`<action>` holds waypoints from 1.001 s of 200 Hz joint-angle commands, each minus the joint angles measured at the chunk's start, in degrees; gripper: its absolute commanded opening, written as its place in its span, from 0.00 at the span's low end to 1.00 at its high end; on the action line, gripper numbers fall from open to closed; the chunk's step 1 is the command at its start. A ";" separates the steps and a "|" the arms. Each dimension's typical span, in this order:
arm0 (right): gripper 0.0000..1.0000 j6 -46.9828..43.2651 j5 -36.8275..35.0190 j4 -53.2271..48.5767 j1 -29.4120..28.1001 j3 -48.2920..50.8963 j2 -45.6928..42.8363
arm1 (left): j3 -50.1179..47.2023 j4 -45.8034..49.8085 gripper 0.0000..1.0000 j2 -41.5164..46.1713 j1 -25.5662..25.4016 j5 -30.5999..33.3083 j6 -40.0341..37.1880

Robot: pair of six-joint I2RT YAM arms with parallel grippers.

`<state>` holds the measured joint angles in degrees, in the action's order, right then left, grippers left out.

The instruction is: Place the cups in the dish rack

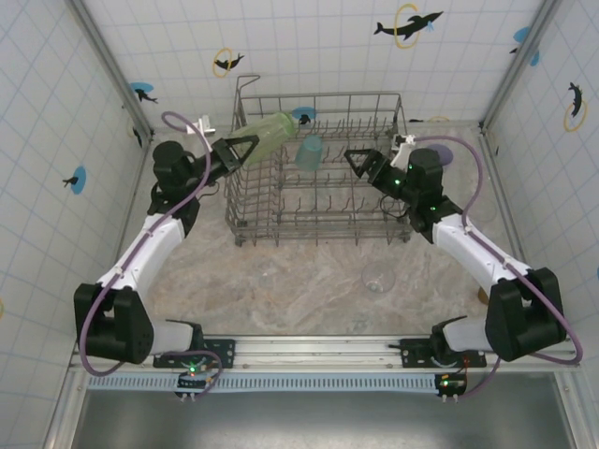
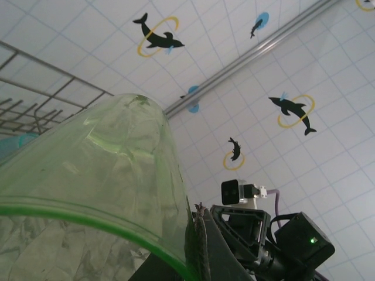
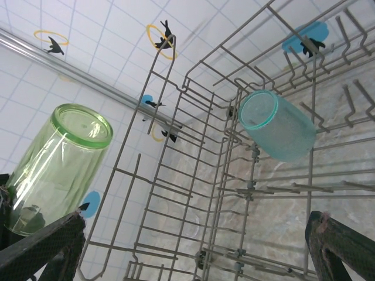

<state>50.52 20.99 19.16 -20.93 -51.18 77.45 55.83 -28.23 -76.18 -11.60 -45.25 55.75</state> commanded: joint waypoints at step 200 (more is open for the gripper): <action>0.94 30.08 -5.06 20.84 -5.02 -4.09 11.18 | 5.28 -9.70 0.00 -13.16 -15.09 -3.06 -6.48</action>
<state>76.27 17.56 36.64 -25.50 -52.84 87.20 58.46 -34.22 -88.51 -24.88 -47.03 52.40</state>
